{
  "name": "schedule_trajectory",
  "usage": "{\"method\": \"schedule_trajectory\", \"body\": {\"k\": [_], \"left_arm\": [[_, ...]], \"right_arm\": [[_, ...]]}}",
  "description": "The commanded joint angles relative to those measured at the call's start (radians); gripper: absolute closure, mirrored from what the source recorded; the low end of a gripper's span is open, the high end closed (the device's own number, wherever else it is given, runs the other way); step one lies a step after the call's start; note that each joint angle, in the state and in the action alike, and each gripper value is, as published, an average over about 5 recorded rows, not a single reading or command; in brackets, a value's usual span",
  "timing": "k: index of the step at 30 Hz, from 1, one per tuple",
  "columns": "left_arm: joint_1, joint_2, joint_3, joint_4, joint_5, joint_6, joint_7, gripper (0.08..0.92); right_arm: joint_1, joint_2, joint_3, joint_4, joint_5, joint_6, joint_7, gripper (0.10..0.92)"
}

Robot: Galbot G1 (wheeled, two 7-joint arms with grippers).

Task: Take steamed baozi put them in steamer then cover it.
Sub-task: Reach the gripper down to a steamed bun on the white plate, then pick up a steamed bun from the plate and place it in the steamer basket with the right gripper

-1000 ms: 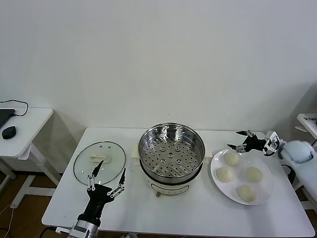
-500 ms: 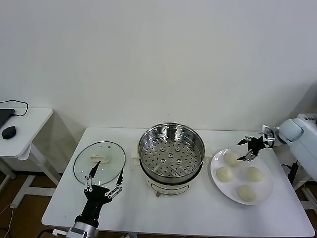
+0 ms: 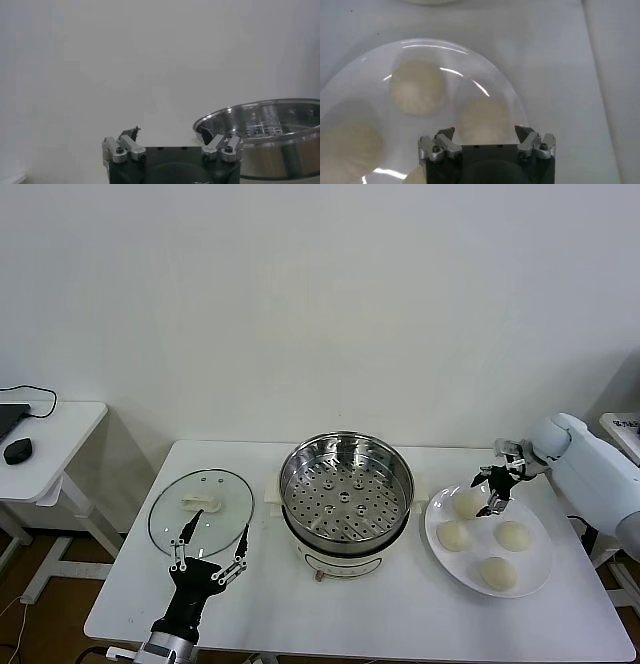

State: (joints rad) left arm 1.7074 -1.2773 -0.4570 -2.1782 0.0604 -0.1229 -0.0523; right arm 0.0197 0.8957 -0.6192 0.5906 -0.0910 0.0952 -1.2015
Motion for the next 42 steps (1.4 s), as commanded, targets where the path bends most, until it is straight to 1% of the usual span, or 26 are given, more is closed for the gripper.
{"method": "schedule_trajectory", "body": {"k": [1, 6, 8, 14, 16, 19, 22, 26, 28, 31, 33, 36, 39, 42], "left_arm": [[0.0, 0.0, 0.001, 0.001, 0.0, 0.001, 0.0, 0.177], [0.0, 0.0, -0.001, 0.002, 0.0, 0.0, -0.002, 0.177], [0.0, 0.0, -0.003, 0.003, 0.0, 0.0, -0.002, 0.177], [0.0, 0.0, -0.007, 0.003, -0.001, 0.0, -0.004, 0.177], [0.0, 0.0, -0.009, 0.002, -0.001, 0.0, -0.004, 0.177], [-0.001, 0.001, -0.01, 0.001, -0.002, 0.0, -0.005, 0.177], [-0.001, 0.002, -0.01, -0.001, -0.002, 0.001, -0.005, 0.177], [-0.003, 0.004, -0.008, -0.003, -0.002, 0.0, -0.007, 0.177], [-0.004, 0.005, -0.007, -0.003, -0.002, 0.0, -0.007, 0.177], [-0.005, 0.008, -0.005, -0.005, -0.002, 0.0, -0.008, 0.177], [-0.005, 0.009, -0.004, -0.008, -0.003, 0.0, -0.009, 0.177], [-0.004, 0.011, -0.004, -0.011, -0.003, -0.001, -0.01, 0.177], [-0.005, 0.012, -0.003, -0.013, -0.003, -0.002, -0.011, 0.177], [-0.005, 0.012, -0.001, -0.017, -0.003, -0.001, -0.013, 0.177]], "right_arm": [[0.018, 0.044, -0.022, -0.044, -0.051, 0.015, -0.008, 0.203], [0.016, 0.055, -0.022, -0.045, -0.077, 0.024, 0.002, 0.205], [0.014, 0.055, -0.026, -0.04, -0.085, 0.026, 0.003, 0.222], [0.013, 0.036, -0.041, 0.003, -0.102, 0.036, -0.001, 0.339], [0.015, 0.027, -0.043, 0.026, -0.107, 0.042, -0.001, 0.366], [0.034, 0.0, -0.052, 0.089, -0.111, 0.055, -0.003, 0.385], [0.091, -0.045, -0.074, 0.202, -0.116, 0.105, -0.016, 0.388], [0.23, -0.074, -0.136, 0.343, -0.1, 0.249, -0.047, 0.385], [0.308, -0.07, -0.186, 0.386, -0.076, 0.308, -0.065, 0.381], [0.426, -0.055, -0.281, 0.453, 0.001, 0.349, -0.079, 0.375], [0.504, -0.037, -0.341, 0.505, 0.049, 0.363, -0.078, 0.369], [0.584, 0.015, -0.396, 0.564, 0.079, 0.391, -0.069, 0.36], [0.621, 0.081, -0.416, 0.594, 0.076, 0.422, -0.061, 0.356], [0.624, 0.144, -0.426, 0.615, 0.038, 0.45, -0.059, 0.355]]}}
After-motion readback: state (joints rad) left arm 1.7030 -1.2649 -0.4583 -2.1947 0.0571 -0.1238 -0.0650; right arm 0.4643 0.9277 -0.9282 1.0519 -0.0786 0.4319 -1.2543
